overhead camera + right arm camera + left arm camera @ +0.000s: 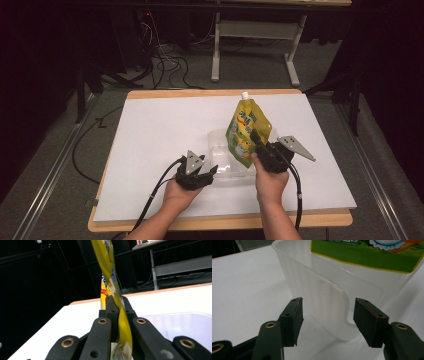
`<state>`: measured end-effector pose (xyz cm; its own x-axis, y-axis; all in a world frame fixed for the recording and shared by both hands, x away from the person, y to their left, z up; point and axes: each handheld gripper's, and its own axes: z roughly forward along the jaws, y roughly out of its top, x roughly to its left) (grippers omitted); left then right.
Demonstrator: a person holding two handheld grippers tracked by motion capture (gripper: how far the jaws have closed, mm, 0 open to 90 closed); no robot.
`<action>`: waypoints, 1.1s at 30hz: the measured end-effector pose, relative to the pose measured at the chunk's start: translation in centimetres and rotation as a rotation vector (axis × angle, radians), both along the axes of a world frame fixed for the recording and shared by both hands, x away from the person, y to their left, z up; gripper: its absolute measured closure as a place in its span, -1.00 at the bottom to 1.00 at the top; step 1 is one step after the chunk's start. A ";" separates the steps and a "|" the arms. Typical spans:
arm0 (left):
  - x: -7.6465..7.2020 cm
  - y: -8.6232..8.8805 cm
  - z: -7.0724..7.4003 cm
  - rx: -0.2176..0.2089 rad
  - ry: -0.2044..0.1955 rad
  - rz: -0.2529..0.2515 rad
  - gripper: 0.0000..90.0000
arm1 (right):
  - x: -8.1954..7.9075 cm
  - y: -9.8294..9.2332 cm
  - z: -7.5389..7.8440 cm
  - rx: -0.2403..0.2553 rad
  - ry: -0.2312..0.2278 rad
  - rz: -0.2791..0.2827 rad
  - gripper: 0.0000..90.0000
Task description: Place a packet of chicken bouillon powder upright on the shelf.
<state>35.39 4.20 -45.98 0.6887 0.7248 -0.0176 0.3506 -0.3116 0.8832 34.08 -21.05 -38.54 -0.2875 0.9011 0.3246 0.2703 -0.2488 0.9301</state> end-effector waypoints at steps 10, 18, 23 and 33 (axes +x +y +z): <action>-0.2 0.0 0.0 0.008 -0.013 0.005 -0.03 | 0.1 0.3 0.1 -0.035 -0.008 -0.023 1.00; -0.3 0.1 0.0 0.005 -0.013 0.001 -0.02 | 0.4 0.3 0.2 -0.052 -0.002 -0.049 1.00; -0.3 0.2 0.1 0.008 -0.011 -0.006 -0.01 | 0.6 0.8 -0.1 -0.056 0.013 -0.046 1.00; -0.5 0.4 0.7 -0.004 -0.026 -0.019 0.06 | 1.0 1.7 -0.6 -0.092 0.011 -0.034 1.00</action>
